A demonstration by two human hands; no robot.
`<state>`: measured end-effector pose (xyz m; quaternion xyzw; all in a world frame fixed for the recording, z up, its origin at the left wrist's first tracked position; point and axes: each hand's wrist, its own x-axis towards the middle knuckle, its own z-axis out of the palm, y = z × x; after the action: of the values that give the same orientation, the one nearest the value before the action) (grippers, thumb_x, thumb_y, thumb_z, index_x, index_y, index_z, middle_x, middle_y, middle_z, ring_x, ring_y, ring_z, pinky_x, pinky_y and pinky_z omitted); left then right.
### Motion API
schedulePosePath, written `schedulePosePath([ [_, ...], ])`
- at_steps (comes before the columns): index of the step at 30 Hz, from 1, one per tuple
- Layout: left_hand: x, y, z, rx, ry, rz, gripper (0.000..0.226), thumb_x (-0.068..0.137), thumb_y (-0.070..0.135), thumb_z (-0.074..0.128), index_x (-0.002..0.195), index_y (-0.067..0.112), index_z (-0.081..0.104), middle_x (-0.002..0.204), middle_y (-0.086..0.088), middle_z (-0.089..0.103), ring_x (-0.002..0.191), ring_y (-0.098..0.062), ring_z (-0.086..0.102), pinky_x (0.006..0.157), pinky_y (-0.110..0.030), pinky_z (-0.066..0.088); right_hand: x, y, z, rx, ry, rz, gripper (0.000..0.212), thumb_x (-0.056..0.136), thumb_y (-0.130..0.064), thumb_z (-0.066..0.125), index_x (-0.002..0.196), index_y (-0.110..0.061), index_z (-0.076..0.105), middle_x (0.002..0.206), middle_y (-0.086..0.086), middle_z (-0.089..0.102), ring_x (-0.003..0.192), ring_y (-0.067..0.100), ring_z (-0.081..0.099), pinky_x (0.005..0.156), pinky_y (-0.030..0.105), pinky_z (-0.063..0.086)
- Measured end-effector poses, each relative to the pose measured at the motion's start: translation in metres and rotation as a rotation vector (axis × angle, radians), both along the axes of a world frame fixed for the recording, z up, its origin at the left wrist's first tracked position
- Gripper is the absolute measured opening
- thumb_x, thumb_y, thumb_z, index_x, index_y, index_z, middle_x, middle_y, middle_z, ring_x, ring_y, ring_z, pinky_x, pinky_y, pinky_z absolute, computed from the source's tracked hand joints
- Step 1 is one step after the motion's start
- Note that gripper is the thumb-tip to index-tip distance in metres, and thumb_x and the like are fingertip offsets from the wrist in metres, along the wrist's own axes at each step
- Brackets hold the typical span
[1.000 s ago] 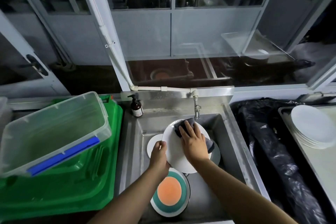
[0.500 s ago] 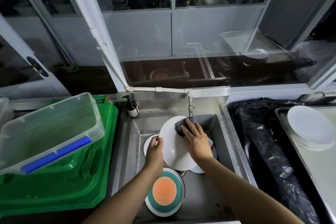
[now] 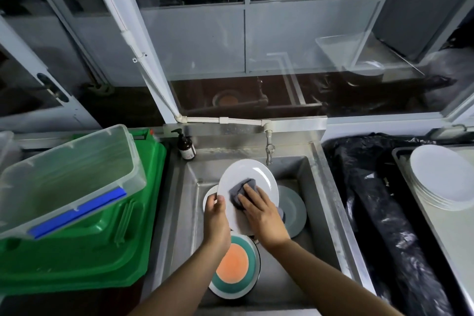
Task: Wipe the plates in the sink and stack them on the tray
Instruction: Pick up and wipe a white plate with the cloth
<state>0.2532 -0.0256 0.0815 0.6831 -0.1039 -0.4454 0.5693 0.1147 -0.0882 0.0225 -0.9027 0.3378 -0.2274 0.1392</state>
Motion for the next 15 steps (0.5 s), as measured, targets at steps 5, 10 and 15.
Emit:
schedulePosePath([
  [5, -0.003, 0.005, 0.006, 0.024, -0.009, 0.019, 0.018, 0.106, 0.042, 0.046, 0.12, 0.034, 0.055, 0.114, 0.01, 0.065, 0.104, -0.017, 0.063, 0.101, -0.051, 0.051, 0.001, 0.003, 0.003, 0.181, -0.068, -0.288, 0.047, 0.096, -0.014, 0.063, 0.142, -0.02, 0.055, 0.155, 0.004, 0.041, 0.14, 0.036, 0.04, 0.113, 0.048, 0.039],
  [10, 0.003, -0.001, 0.008, 0.02, -0.015, 0.018, 0.02, 0.105, 0.04, 0.045, 0.099, 0.046, 0.062, 0.114, -0.001, 0.067, 0.11, -0.034, 0.065, 0.097, -0.059, 0.054, 0.015, 0.041, -0.003, 0.067, -0.099, 0.057, 0.052, 0.095, -0.012, 0.064, 0.145, -0.019, 0.051, 0.159, 0.003, 0.036, 0.144, 0.036, 0.034, 0.119, 0.045, 0.03],
  [15, 0.017, 0.002, 0.002, 0.016, 0.019, 0.026, 0.024, 0.092, 0.055, 0.053, 0.11, 0.042, 0.062, 0.122, -0.003, 0.069, 0.112, -0.033, 0.067, 0.098, -0.062, 0.053, -0.006, 0.0, -0.002, 0.126, -0.032, -0.162, 0.047, 0.093, -0.014, 0.069, 0.138, -0.021, 0.059, 0.155, 0.003, 0.042, 0.135, 0.034, 0.045, 0.108, 0.049, 0.045],
])
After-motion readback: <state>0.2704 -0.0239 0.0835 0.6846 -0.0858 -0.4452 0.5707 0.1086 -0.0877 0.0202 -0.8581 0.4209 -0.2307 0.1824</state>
